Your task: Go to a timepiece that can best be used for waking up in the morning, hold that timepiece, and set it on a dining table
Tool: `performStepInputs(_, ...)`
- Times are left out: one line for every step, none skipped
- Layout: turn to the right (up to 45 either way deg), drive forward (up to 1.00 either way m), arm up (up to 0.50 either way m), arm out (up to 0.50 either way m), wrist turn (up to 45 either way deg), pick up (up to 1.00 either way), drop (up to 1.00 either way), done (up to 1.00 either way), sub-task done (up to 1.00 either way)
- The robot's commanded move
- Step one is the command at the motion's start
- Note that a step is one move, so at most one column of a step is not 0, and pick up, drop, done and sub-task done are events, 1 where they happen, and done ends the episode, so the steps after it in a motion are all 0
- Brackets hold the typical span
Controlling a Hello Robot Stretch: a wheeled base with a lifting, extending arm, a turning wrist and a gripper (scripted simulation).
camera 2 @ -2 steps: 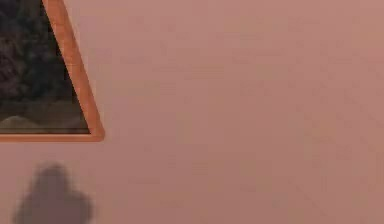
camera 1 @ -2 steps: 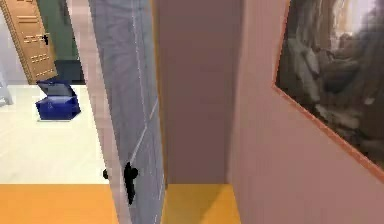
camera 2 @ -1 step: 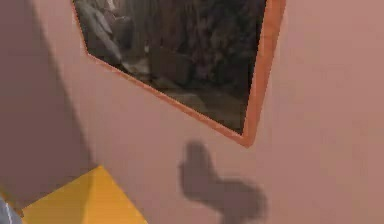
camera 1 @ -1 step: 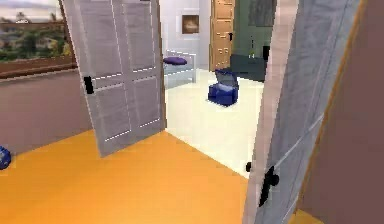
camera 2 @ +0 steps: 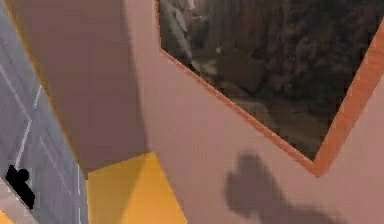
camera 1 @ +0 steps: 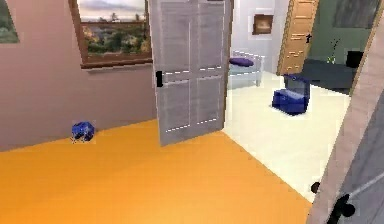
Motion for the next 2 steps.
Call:
performStepInputs(0.0,0.20,0.00,0.00,0.0,0.00,0.00,0.00,0.00)
performStepInputs(-9.0,0.00,0.00,0.00,0.0,0.00,0.00,0.00,0.00)
